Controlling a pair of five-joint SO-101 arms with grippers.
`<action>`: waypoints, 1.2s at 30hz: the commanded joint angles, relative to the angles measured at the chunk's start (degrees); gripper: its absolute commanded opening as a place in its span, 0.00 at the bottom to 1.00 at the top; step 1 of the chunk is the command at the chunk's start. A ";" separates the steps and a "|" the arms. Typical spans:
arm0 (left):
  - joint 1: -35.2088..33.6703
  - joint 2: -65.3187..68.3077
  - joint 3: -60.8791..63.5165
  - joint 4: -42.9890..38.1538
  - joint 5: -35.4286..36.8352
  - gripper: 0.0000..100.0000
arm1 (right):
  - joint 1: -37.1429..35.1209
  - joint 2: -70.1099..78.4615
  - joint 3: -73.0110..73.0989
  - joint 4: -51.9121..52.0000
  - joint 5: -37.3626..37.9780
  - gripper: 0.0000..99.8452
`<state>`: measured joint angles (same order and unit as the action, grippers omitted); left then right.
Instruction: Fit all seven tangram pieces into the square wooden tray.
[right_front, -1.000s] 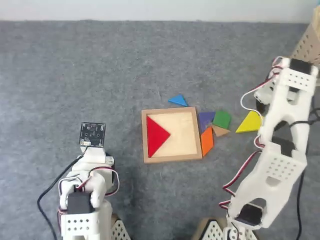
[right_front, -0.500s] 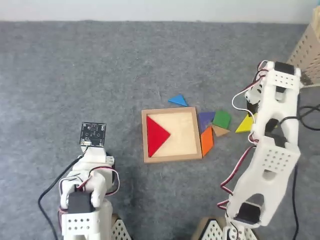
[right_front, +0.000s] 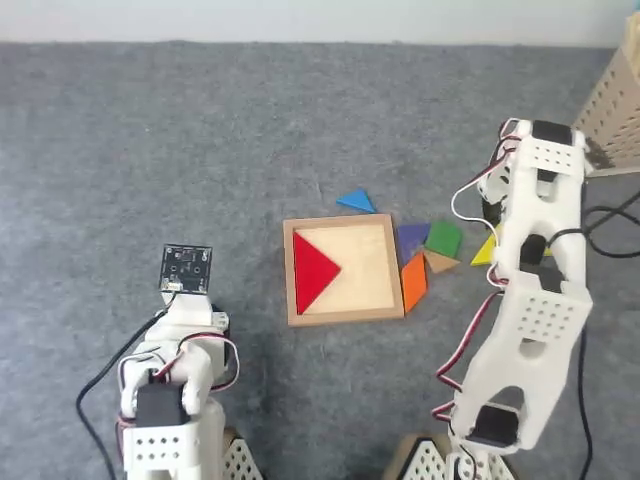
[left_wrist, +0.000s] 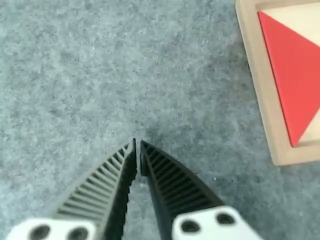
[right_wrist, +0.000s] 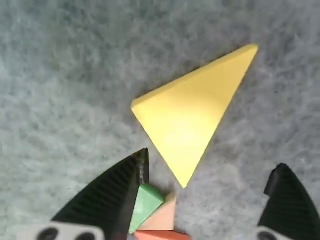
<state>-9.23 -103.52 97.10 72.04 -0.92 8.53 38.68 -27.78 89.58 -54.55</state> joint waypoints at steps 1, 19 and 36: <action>0.26 -1.05 -0.57 0.35 -0.09 0.02 | 0.04 -0.75 -1.14 -0.75 -6.51 0.37; 0.26 -1.05 -0.57 0.35 -0.09 0.02 | 2.24 4.09 -1.14 -5.41 -8.62 0.37; 0.26 -1.05 -0.57 0.35 -0.09 0.02 | 7.96 3.74 -6.68 -4.26 -11.43 0.37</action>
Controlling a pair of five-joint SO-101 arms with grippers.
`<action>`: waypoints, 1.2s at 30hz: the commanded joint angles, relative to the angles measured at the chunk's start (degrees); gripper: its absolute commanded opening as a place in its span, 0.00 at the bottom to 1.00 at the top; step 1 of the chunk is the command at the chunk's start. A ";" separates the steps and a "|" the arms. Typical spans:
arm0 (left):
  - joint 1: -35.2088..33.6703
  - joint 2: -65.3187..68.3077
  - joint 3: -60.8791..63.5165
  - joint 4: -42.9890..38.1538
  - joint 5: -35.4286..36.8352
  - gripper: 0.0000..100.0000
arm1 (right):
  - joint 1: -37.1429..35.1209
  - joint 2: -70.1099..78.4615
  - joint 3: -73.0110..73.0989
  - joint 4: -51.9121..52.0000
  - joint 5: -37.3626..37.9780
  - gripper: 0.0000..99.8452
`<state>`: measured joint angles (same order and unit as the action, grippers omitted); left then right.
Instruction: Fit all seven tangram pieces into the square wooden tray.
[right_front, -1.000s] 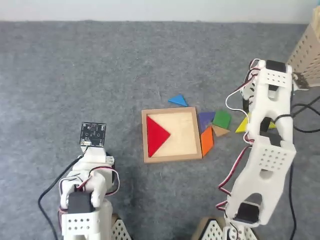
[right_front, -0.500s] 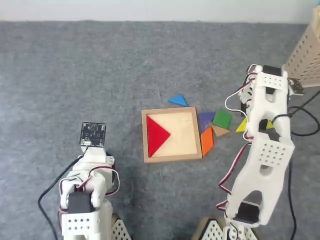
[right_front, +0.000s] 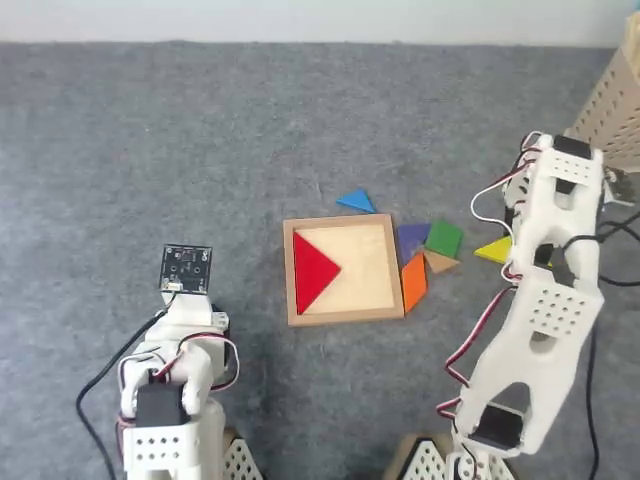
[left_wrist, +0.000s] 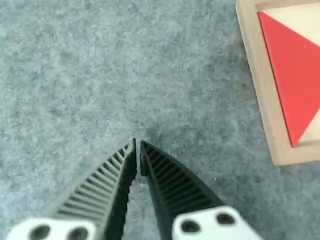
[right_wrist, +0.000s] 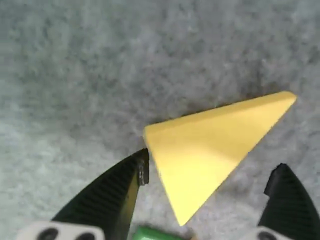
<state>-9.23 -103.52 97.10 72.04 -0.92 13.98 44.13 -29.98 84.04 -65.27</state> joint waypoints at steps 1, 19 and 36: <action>0.26 -1.05 -0.57 0.35 -0.09 0.02 | 3.21 -1.71 -4.75 1.36 -0.70 0.37; 0.26 -1.05 -0.57 0.35 -0.09 0.02 | 4.88 2.15 -4.92 -1.19 1.76 0.33; 0.26 -1.05 -0.57 0.35 -0.09 0.02 | 1.71 -1.10 -4.92 2.15 36.40 0.15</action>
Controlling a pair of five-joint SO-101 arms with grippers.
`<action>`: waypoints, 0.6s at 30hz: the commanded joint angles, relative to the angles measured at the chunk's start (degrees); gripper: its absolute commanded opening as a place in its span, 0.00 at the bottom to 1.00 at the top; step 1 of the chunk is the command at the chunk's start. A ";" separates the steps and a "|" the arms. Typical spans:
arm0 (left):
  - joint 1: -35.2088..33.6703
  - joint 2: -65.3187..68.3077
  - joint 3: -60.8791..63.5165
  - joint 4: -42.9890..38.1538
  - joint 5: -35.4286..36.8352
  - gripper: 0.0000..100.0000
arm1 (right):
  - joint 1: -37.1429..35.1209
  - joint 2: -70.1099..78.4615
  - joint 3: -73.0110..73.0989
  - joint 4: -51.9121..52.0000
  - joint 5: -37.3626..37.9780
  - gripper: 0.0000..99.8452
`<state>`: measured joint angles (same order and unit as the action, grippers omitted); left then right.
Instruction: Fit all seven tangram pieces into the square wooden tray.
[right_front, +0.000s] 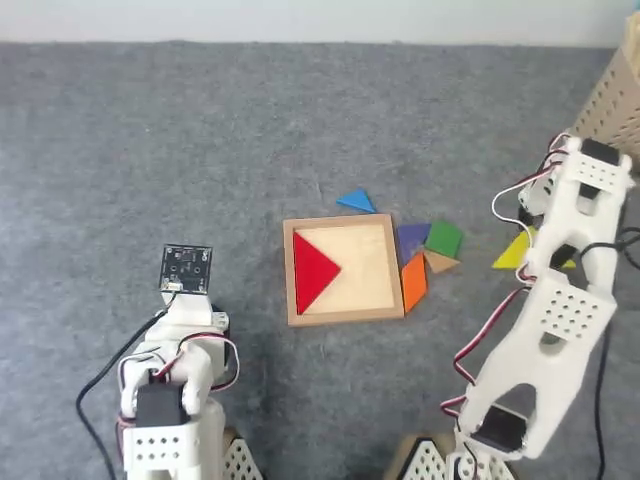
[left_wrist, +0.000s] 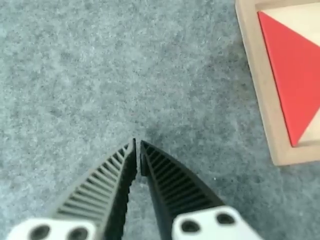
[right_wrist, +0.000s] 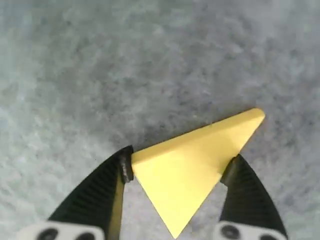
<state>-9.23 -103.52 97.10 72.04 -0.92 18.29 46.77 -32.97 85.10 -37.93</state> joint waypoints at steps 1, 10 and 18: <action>0.26 -1.05 -0.57 0.35 -0.09 0.02 | -3.65 -4.00 -1.93 1.54 11.43 0.15; 0.26 -1.05 -0.57 0.35 -0.09 0.02 | -11.65 -5.41 -1.76 4.09 25.32 0.10; 0.26 -1.05 -0.57 0.35 -0.09 0.02 | -16.75 -11.12 -1.05 9.27 32.26 0.09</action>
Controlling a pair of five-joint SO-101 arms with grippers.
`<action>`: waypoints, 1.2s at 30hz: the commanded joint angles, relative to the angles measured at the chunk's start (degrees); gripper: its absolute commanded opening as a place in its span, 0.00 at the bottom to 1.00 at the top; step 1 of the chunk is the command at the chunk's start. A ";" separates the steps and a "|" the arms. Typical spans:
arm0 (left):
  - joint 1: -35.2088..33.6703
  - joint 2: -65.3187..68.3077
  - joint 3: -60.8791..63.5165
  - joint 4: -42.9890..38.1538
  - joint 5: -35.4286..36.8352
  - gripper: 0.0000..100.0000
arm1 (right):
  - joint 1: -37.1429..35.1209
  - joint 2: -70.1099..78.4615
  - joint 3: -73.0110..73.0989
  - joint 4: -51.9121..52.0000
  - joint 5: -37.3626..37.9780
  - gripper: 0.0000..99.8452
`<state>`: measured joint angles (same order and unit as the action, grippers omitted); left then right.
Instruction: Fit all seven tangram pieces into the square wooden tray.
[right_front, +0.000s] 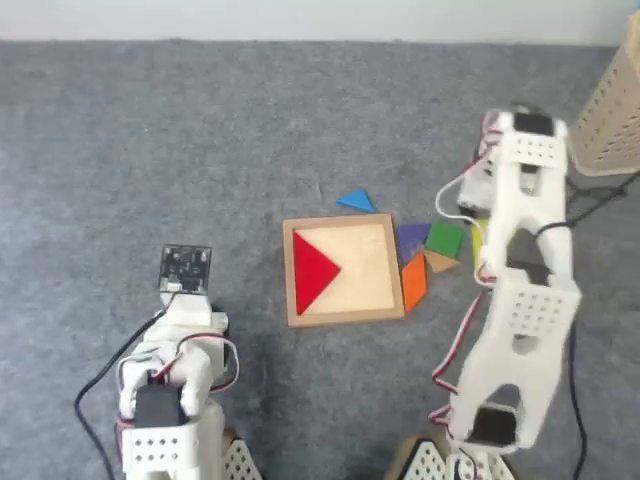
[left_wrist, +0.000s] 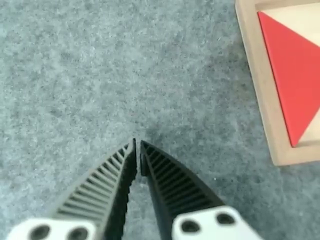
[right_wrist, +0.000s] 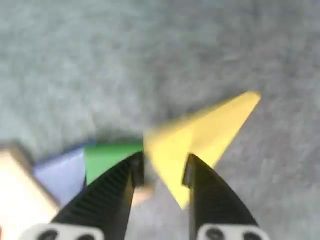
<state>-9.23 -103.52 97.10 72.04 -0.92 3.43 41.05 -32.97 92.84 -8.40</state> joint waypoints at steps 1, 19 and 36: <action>0.26 -1.05 -0.57 0.35 -0.09 0.02 | -2.59 -6.11 0.09 1.45 3.25 0.09; 0.26 -1.05 -0.57 0.35 -0.09 0.02 | -3.03 -35.91 38.51 -25.01 -0.62 0.07; 0.26 -1.05 -0.57 0.35 -0.09 0.02 | -1.10 -7.16 10.02 -14.81 -0.79 0.20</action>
<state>-9.23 -103.52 97.10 72.04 -0.92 -0.09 33.32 -16.44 76.22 -8.31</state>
